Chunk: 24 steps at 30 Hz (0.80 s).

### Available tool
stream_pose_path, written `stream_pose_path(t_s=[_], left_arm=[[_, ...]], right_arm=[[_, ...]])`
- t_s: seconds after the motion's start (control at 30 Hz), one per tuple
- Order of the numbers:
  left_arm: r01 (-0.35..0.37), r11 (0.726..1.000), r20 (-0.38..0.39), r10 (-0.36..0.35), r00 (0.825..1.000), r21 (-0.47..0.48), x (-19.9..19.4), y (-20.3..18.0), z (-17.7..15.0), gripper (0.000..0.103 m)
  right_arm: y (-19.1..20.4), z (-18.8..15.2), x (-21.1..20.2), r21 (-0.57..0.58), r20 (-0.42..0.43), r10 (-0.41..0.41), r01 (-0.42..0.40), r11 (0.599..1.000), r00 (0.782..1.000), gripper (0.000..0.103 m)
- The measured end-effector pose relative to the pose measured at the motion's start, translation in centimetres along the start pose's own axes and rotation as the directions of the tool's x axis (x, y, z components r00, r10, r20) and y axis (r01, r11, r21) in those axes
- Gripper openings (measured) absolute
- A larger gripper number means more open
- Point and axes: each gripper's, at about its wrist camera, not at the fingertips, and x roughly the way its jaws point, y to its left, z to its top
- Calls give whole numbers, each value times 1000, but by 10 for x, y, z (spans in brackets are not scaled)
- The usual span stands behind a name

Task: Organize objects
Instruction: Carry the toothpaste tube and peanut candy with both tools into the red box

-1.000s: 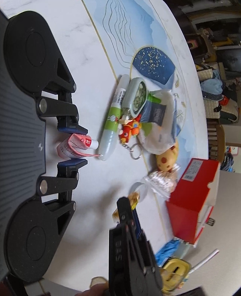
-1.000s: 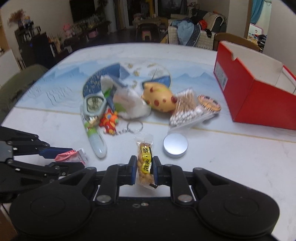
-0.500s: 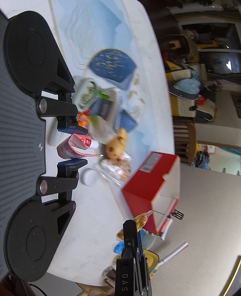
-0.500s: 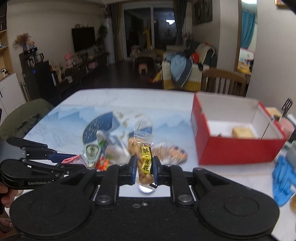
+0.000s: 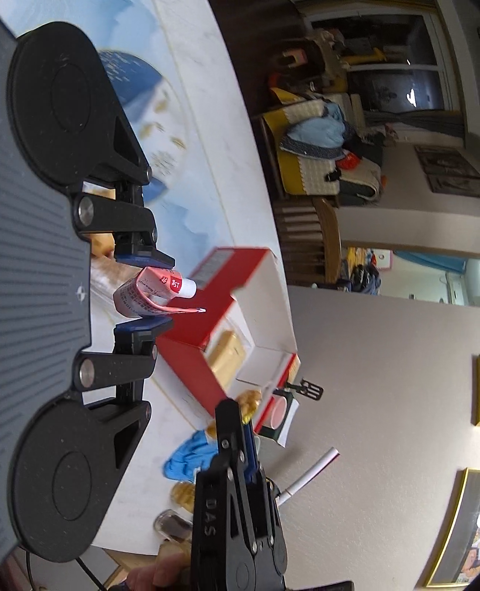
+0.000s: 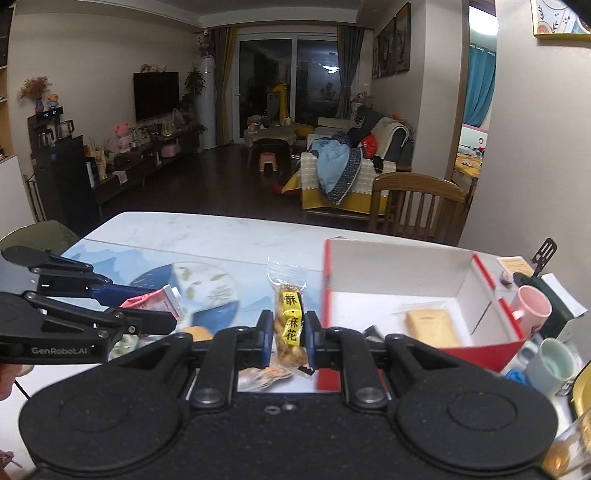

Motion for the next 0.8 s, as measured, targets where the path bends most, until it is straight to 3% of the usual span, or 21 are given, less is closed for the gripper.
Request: stream_pose_path(t_s=[0.53, 0.8], left_arm=[[53, 994, -81, -45, 996, 98, 119, -55, 65, 27], [45, 989, -162, -22, 987, 140, 180, -73, 85, 27]], right_arm=[[-111, 23, 58, 80, -6, -64, 64, 995, 998, 17], [-165, 23, 103, 159, -105, -72, 88, 983, 992, 17]])
